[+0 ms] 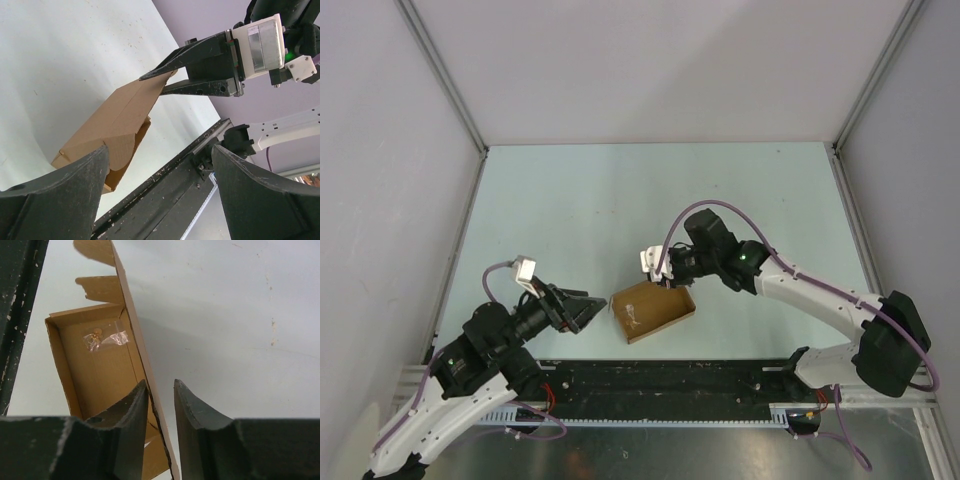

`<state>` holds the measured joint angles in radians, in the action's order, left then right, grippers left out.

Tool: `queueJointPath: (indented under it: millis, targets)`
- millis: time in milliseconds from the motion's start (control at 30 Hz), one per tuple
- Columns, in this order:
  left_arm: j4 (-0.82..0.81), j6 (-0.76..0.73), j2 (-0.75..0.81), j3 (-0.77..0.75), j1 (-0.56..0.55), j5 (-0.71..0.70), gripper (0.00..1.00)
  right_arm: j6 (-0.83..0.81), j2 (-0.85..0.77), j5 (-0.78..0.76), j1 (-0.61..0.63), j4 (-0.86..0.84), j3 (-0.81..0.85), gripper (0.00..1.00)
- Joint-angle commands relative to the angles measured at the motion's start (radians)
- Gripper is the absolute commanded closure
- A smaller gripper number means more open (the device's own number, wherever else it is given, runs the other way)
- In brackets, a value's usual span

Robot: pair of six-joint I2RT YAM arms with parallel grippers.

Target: Fold the paper box

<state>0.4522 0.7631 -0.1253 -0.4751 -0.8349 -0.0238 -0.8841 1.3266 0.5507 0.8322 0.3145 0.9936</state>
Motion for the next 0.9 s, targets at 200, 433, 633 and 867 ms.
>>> queueJointPath:
  millis: [200,433,633,867]
  targets:
    - [-0.004,0.022,0.015,0.009,-0.003,-0.022,0.12,-0.035,-0.020,-0.072,0.004,-0.020,0.042,0.86]
    - [-0.003,0.015,0.007,0.012,-0.003,-0.024,0.11,-0.113,-0.058,-0.227,0.001,-0.015,0.040,0.97]
    - [-0.003,0.015,0.013,0.015,-0.004,-0.028,0.11,-0.164,-0.075,-0.219,-0.051,-0.041,0.042,0.97]
    - [0.002,0.016,0.018,0.016,-0.003,-0.030,0.11,-0.174,-0.029,-0.239,-0.082,-0.104,0.040,0.98]
